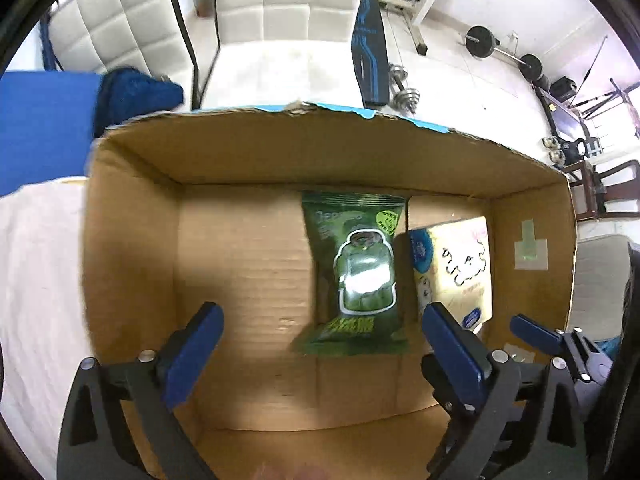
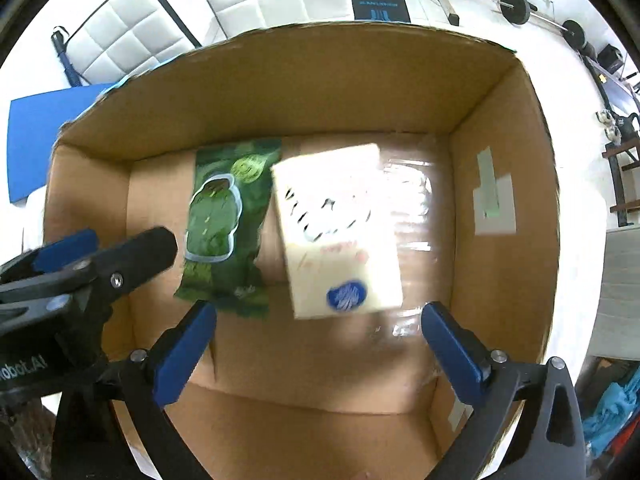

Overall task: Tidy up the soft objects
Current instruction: 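Carry both packs into the cardboard box and open both tools, then grasp the red snack bag with the right tool while the left grasps the orange seed bag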

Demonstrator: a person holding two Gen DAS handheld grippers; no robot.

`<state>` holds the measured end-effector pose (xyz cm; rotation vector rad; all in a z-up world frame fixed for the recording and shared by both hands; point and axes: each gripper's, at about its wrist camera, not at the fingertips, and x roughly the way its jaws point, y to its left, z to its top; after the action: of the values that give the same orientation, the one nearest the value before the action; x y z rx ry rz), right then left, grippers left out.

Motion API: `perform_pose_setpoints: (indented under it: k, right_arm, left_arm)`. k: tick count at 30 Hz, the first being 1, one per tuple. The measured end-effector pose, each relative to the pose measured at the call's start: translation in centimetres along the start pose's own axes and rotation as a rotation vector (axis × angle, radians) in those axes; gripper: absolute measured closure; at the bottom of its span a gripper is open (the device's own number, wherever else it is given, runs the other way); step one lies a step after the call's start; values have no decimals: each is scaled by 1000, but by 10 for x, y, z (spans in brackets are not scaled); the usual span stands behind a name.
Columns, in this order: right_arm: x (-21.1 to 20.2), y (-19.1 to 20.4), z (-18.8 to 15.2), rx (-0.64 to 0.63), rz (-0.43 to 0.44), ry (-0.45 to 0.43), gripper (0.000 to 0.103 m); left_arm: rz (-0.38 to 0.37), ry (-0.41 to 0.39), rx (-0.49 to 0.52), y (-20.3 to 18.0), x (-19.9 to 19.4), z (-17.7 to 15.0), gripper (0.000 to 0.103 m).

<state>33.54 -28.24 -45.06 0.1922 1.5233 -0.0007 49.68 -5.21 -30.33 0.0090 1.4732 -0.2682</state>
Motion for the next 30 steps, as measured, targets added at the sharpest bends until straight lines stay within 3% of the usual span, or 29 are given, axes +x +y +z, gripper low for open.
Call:
perform_pose_setpoints:
  k: [10,13,20,30]
  right_arm:
    - [-48,4,-49,25,-73,-108,0]
    - [-72,5,-70,21,-79,-161,0]
    - [-129,8,-130,-19,-85,-231,0]
    - [-174,8,-196,-58,-68,-288,0]
  left_arm:
    - [84,-125,6,5,-47,-63,1]
    - [77,-187,14,2,-65,-83,1]
    - [51,-235,-4,-14,-98,-123,1]
    - [36,-298,-15,-28,-147,-185,1]
